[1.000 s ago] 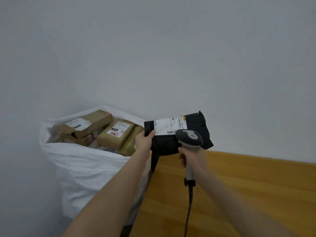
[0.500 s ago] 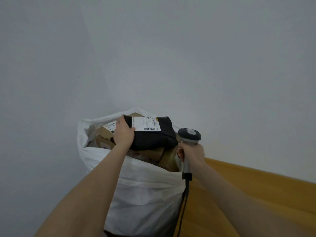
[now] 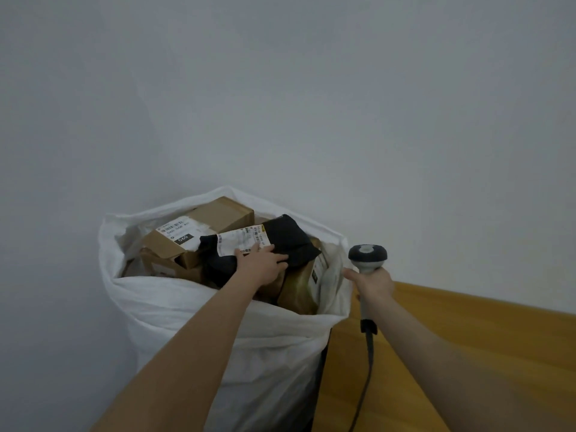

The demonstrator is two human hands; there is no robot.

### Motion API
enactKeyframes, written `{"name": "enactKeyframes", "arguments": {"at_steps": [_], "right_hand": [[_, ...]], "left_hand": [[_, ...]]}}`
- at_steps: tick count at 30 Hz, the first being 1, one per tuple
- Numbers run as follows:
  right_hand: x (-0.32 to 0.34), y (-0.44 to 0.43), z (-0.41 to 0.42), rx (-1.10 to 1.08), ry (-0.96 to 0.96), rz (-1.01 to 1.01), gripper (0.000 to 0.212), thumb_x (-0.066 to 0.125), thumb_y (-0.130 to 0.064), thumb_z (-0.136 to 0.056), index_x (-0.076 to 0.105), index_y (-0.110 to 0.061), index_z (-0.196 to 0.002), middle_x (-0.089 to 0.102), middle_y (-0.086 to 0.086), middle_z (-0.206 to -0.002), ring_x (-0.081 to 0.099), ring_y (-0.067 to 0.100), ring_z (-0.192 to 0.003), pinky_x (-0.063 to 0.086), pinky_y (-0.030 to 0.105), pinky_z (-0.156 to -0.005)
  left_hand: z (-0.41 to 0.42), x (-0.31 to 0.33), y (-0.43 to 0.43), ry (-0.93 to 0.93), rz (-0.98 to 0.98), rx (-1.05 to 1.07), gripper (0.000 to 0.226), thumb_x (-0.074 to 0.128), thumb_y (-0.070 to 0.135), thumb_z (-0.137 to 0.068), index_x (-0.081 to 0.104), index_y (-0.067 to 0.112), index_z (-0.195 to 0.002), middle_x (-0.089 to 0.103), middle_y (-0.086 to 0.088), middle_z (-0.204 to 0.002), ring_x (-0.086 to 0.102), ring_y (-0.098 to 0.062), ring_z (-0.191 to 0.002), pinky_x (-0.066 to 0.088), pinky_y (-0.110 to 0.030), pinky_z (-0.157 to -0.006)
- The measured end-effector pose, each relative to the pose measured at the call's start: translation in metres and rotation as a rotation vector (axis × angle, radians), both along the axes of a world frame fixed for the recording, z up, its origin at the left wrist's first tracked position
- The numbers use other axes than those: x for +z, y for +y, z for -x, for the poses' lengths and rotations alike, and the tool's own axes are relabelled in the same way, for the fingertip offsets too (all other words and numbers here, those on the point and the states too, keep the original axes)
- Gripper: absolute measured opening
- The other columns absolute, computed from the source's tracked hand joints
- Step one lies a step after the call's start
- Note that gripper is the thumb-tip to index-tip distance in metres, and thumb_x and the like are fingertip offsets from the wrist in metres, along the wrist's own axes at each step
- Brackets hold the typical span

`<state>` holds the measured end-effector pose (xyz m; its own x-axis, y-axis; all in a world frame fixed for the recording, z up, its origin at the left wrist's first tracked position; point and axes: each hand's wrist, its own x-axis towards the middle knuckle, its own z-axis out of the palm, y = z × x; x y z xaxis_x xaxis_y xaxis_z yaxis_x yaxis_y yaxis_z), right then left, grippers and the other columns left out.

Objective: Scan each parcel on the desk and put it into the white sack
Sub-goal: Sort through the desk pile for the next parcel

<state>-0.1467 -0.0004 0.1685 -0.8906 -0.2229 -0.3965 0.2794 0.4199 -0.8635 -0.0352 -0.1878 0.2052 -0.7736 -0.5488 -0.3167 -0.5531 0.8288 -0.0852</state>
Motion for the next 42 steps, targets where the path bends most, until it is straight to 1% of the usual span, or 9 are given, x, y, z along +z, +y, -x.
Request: {"name": "enactKeyframes", "arguments": {"at_steps": [4, 6, 12, 15, 19, 24, 28, 32, 42], "right_hand": [[-0.015, -0.006, -0.008, -0.032, -0.124, 0.030, 0.024, 0.077, -0.014, -0.079, 0.055, -0.004, -0.083, 0.067, 0.019, -0.099, 0.065, 0.033, -0.088, 0.056, 0.045, -0.083], [-0.008, -0.010, -0.010, -0.090, -0.191, 0.146, 0.017, 0.073, -0.005, -0.080, 0.057, -0.003, -0.087, 0.067, 0.018, -0.097, 0.063, 0.031, -0.084, 0.056, 0.045, -0.084], [0.081, -0.033, -0.005, -0.094, -0.106, 0.507, 0.020, 0.065, 0.008, -0.076, 0.055, -0.009, -0.072, 0.056, 0.010, -0.070, 0.056, 0.025, -0.069, 0.051, 0.037, -0.071], [0.081, -0.024, -0.010, -0.066, -0.150, 0.551, 0.020, 0.066, 0.009, -0.076, 0.057, -0.008, -0.072, 0.054, 0.011, -0.067, 0.052, 0.023, -0.061, 0.048, 0.035, -0.068], [0.068, -0.006, -0.013, -0.044, -0.205, 0.553, 0.015, 0.069, 0.002, -0.080, 0.057, -0.006, -0.073, 0.057, 0.012, -0.065, 0.054, 0.021, -0.058, 0.050, 0.034, -0.068], [0.058, 0.035, 0.005, -0.133, -0.256, 0.580, 0.011, 0.071, -0.011, -0.084, 0.064, -0.003, -0.088, 0.067, 0.014, -0.082, 0.063, 0.024, -0.070, 0.054, 0.035, -0.070], [0.049, 0.092, 0.019, -0.283, -0.335, 0.656, 0.013, 0.069, -0.015, -0.088, 0.060, -0.006, -0.091, 0.066, 0.013, -0.078, 0.061, 0.020, -0.064, 0.054, 0.033, -0.069], [0.041, 0.164, 0.035, -0.426, -0.321, 0.685, 0.012, 0.065, -0.012, -0.089, 0.055, -0.006, -0.087, 0.058, 0.010, -0.063, 0.050, 0.019, -0.052, 0.046, 0.031, -0.056], [-0.004, 0.404, 0.091, -0.831, -0.252, 0.564, 0.026, 0.061, -0.012, -0.093, 0.055, -0.005, -0.069, 0.053, 0.009, -0.058, 0.045, 0.019, -0.049, 0.039, 0.030, -0.050]], "left_hand": [[-0.002, -0.007, -0.013, 0.053, -0.071, 0.031, 0.042, 0.023, 0.045, -0.103, 0.032, 0.045, -0.143, 0.011, 0.008, -0.159, 0.003, -0.027, -0.147, 0.003, -0.067, -0.111], [-0.003, -0.009, -0.016, 0.090, -0.112, 0.047, 0.041, 0.022, 0.047, -0.102, 0.035, 0.046, -0.141, 0.013, 0.010, -0.159, 0.004, -0.025, -0.147, 0.002, -0.066, -0.111], [-0.012, -0.001, -0.041, 0.101, -0.186, 0.189, 0.054, 0.025, 0.062, -0.094, 0.049, 0.038, -0.136, 0.027, 0.008, -0.155, 0.025, -0.024, -0.141, 0.019, -0.057, -0.111], [-0.015, 0.001, -0.050, 0.090, -0.221, 0.173, 0.057, 0.022, 0.053, -0.099, 0.051, 0.022, -0.137, 0.035, -0.008, -0.152, 0.036, -0.028, -0.136, 0.028, -0.043, -0.112], [-0.009, -0.013, -0.051, 0.191, -0.248, 0.204, 0.074, 0.017, 0.071, -0.083, 0.056, 0.030, -0.130, 0.050, -0.007, -0.139, 0.047, -0.030, -0.125, 0.033, -0.051, -0.107], [0.008, 0.025, -0.013, 0.337, -0.181, 0.140, 0.044, 0.031, 0.040, -0.102, 0.060, 0.010, -0.116, 0.058, -0.011, -0.123, 0.053, -0.030, -0.114, 0.040, -0.042, -0.100], [0.059, 0.056, 0.048, 0.567, -0.001, 0.007, 0.037, 0.040, 0.034, -0.098, 0.058, 0.013, -0.123, 0.052, -0.013, -0.126, 0.053, -0.030, -0.111, 0.046, -0.042, -0.093], [0.121, 0.063, 0.151, 0.593, -0.006, -0.249, 0.037, 0.045, 0.032, -0.098, 0.052, 0.017, -0.131, 0.045, -0.009, -0.135, 0.043, -0.026, -0.124, 0.040, -0.038, -0.097], [0.221, -0.015, 0.412, 0.250, -0.180, -0.597, 0.042, 0.049, 0.028, -0.097, 0.046, 0.020, -0.137, 0.039, -0.006, -0.141, 0.042, -0.024, -0.127, 0.041, -0.038, -0.099]]}}
